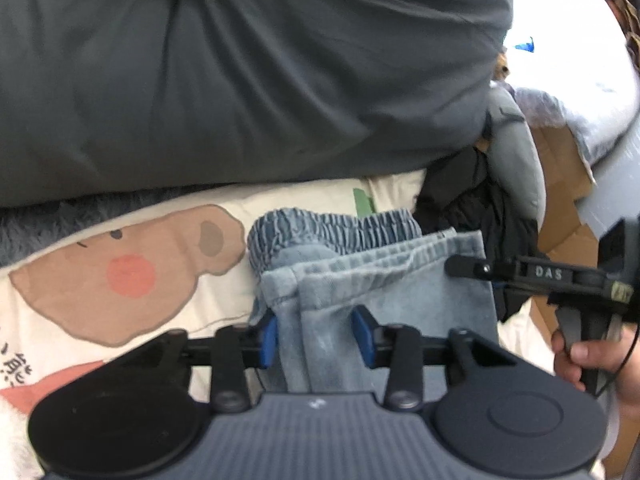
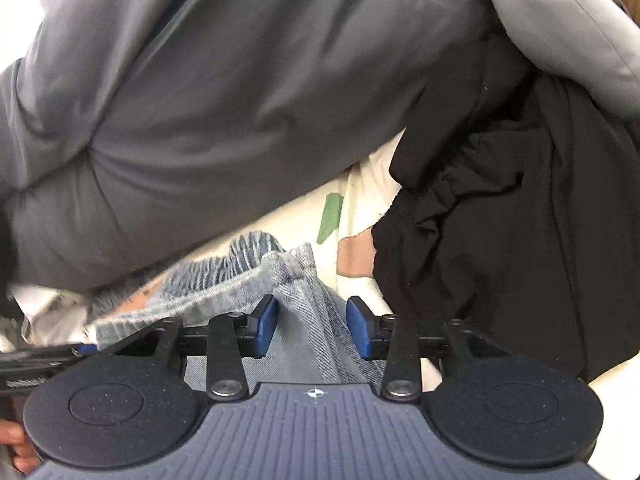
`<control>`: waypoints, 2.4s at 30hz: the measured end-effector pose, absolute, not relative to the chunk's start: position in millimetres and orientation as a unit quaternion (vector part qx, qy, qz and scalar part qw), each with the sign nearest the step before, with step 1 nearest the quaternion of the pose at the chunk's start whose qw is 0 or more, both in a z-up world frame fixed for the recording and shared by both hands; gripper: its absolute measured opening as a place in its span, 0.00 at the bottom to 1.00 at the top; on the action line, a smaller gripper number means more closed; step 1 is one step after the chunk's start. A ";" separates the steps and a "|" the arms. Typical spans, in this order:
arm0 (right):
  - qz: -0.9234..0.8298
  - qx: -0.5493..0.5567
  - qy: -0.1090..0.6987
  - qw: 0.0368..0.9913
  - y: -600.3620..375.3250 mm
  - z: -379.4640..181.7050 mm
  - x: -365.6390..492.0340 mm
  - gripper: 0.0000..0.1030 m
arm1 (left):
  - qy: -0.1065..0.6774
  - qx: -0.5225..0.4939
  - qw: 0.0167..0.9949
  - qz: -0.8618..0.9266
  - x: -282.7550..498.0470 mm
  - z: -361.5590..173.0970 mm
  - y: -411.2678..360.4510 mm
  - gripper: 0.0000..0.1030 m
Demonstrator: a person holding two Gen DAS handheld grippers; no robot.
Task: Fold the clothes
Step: 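Close the left gripper on the folded jeans edge while the right gripper closes beside it, then lift the gripped jeans edge with both grippers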
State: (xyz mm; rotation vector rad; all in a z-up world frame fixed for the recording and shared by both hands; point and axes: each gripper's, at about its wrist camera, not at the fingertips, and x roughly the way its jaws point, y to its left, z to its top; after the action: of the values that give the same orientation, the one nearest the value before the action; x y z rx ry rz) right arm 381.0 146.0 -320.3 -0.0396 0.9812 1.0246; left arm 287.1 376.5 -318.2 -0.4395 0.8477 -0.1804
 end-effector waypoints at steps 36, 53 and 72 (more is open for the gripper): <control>0.332 -0.014 0.440 0.834 150.9 -285.7 404.2 0.10 | 0.489 -0.205 0.839 -0.117 383.0 -343.8 376.7 0.13; 0.445 -0.048 0.424 0.787 174.6 -312.8 345.0 0.10 | 0.425 -0.084 0.888 -0.156 339.9 -266.9 342.3 0.22; 0.435 -0.079 0.430 0.788 182.6 -358.7 353.6 0.03 | 0.451 -0.065 0.879 -0.141 365.1 -353.9 348.8 0.04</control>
State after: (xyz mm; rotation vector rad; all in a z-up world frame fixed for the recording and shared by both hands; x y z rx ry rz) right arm 353.5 182.6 -358.7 -0.1700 0.9258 0.9364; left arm 365.1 348.8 -353.9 -0.1361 0.9413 -0.2932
